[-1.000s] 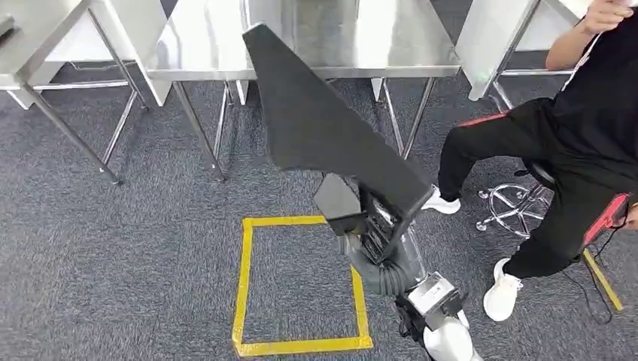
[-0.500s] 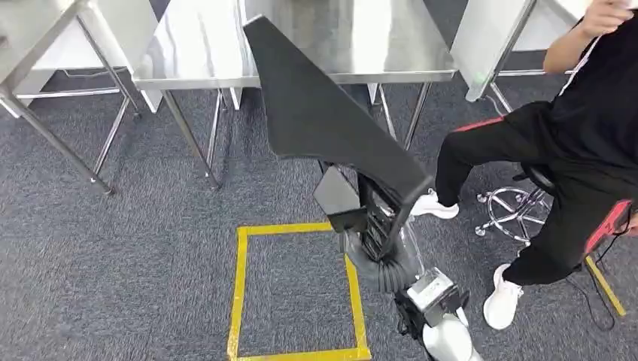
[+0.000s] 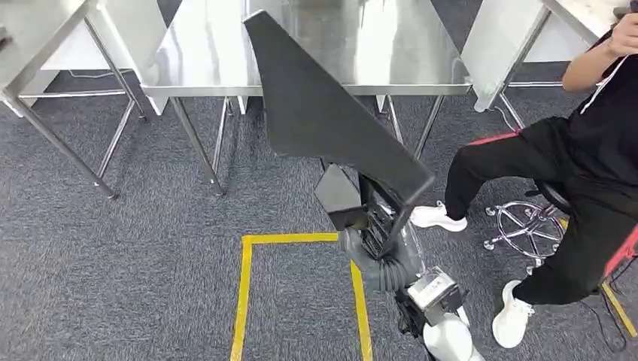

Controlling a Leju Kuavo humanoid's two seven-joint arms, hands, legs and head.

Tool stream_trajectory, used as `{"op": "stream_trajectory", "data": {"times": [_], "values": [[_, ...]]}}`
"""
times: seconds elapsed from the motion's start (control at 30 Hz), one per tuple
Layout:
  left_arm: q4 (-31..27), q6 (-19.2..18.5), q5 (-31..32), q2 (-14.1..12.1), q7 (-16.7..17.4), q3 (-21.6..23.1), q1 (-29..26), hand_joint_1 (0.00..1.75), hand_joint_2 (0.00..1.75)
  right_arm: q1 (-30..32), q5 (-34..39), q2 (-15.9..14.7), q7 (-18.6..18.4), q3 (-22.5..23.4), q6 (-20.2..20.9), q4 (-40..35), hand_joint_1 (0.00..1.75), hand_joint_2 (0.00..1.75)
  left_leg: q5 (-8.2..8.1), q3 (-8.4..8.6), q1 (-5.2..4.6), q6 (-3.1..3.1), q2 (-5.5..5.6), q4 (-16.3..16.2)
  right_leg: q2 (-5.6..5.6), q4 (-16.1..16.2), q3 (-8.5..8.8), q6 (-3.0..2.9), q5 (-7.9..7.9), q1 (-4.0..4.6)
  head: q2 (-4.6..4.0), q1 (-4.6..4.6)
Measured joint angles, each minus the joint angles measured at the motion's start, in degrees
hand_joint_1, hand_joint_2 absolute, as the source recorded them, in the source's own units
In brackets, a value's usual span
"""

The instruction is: Take the parts from the cabinet and place them on the table.

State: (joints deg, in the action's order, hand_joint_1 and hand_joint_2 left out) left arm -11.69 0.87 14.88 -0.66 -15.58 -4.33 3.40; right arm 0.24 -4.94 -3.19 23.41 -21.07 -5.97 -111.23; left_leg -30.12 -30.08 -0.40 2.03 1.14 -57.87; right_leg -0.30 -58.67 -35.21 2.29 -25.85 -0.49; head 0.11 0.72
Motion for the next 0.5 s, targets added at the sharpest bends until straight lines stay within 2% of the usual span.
{"op": "stream_trajectory", "data": {"times": [0.03,0.07,0.1,0.13,0.17,0.23,0.27,0.3,0.33,0.4,0.43,0.47,0.5], "values": [[0.00,0.02,0.00,0.02,0.00,0.00,-0.01,0.00,1.75,0.11,-0.15,0.04,-0.02,0.09,0.00,-0.04,1.75,1.75,0.32,0.55,0.01,-0.32,-0.02,-0.24,0.06,0.32,-0.25,-0.65,0.26,-0.11,0.00,-0.04],[0.00,0.02,0.00,0.02,0.00,-0.02,-0.10,0.00,1.75,0.04,-0.13,0.07,-0.04,0.17,-0.02,-0.04,1.75,1.75,0.40,0.62,0.02,-0.47,-0.02,-0.25,0.20,0.43,0.30,-1.06,0.43,-0.20,0.00,0.13],[-0.02,0.07,0.00,-0.13,0.02,-0.02,0.00,0.00,1.75,0.13,-0.17,0.22,-0.04,0.17,0.00,-0.11,1.75,1.75,0.16,0.48,0.04,-0.58,-0.06,-0.82,0.34,0.81,1.16,-1.26,0.28,-1.02,0.00,-0.07],[0.00,0.04,0.02,0.11,-0.02,0.02,0.07,0.00,1.75,0.12,-0.20,0.22,-0.04,0.20,0.00,-0.13,1.75,1.75,0.04,-0.43,0.18,-0.90,-0.30,-2.87,0.25,1.08,1.94,-1.61,0.03,-1.03,0.00,0.02],[0.00,0.07,0.00,0.11,-0.02,0.00,0.19,0.00,1.75,0.01,-0.19,0.31,-0.04,0.20,0.00,-0.15,1.75,1.75,-0.80,-2.15,0.33,-1.23,-0.43,-6.18,0.18,1.12,2.37,-2.12,-0.31,-1.07,0.00,-0.15],[0.00,0.04,0.00,0.07,0.00,0.00,0.18,0.00,1.75,0.00,-0.22,0.37,-0.07,0.22,0.00,-0.15,1.75,1.75,-4.51,-7.70,0.86,-2.13,-0.58,-14.40,0.20,1.12,2.87,-2.71,-0.94,-1.03,0.00,-0.11],[0.00,0.04,0.00,0.07,0.02,0.00,0.07,0.00,1.75,0.10,-0.22,0.37,-0.07,0.26,0.00,-0.15,1.75,1.75,-5.76,-9.96,1.09,-2.56,-0.67,-16.86,0.24,1.11,3.10,-2.69,-1.26,-1.04,0.00,-0.13],[0.00,0.02,0.00,0.09,0.02,0.00,-0.07,0.00,1.75,0.17,-0.22,0.37,-0.07,0.26,0.00,-0.15,1.75,1.75,-5.36,-11.03,1.35,-2.70,-0.72,-17.07,0.31,1.11,3.41,-2.57,-1.55,-1.12,0.00,-0.09],[0.00,0.02,0.00,0.09,0.02,0.00,-0.11,0.00,1.75,0.23,-0.22,0.37,-0.07,0.30,0.00,-0.15,1.75,1.75,-3.19,-10.93,1.63,-2.84,-0.75,-15.05,0.44,1.10,3.92,-2.33,-1.98,-1.23,0.00,-0.13],[0.00,0.04,0.00,0.04,0.02,-0.02,-0.05,0.00,1.75,0.23,-0.22,0.39,-0.07,0.35,0.00,-0.15,1.75,1.75,3.47,-7.70,2.07,-3.08,-1.05,-6.16,0.48,1.10,5.33,-1.74,-2.92,-1.55,0.00,-0.13],[0.00,0.04,0.00,0.04,0.02,0.00,-0.06,0.00,1.75,0.23,-0.22,0.39,-0.07,0.37,0.00,-0.15,1.75,1.75,6.02,-6.06,2.28,-3.15,-1.22,-1.74,0.45,1.14,5.87,-1.27,-3.45,-1.54,0.00,-0.11],[0.04,0.02,0.00,0.11,0.02,0.00,-0.07,0.00,1.75,0.19,-0.37,0.39,-0.07,0.44,-0.02,-0.17,1.75,1.75,2.74,-6.10,1.69,-3.22,-1.35,-1.56,0.45,1.05,6.17,-0.88,-3.72,-1.22,0.00,-0.19],[0.00,-0.02,0.00,0.09,0.02,-0.02,0.07,0.00,1.75,0.17,-0.63,0.44,-0.04,0.50,-0.02,-0.20,1.75,1.75,1.66,-5.96,1.56,-2.27,-1.37,-1.70,0.46,1.27,5.92,-0.34,-4.02,-1.09,0.00,-0.43]]}}
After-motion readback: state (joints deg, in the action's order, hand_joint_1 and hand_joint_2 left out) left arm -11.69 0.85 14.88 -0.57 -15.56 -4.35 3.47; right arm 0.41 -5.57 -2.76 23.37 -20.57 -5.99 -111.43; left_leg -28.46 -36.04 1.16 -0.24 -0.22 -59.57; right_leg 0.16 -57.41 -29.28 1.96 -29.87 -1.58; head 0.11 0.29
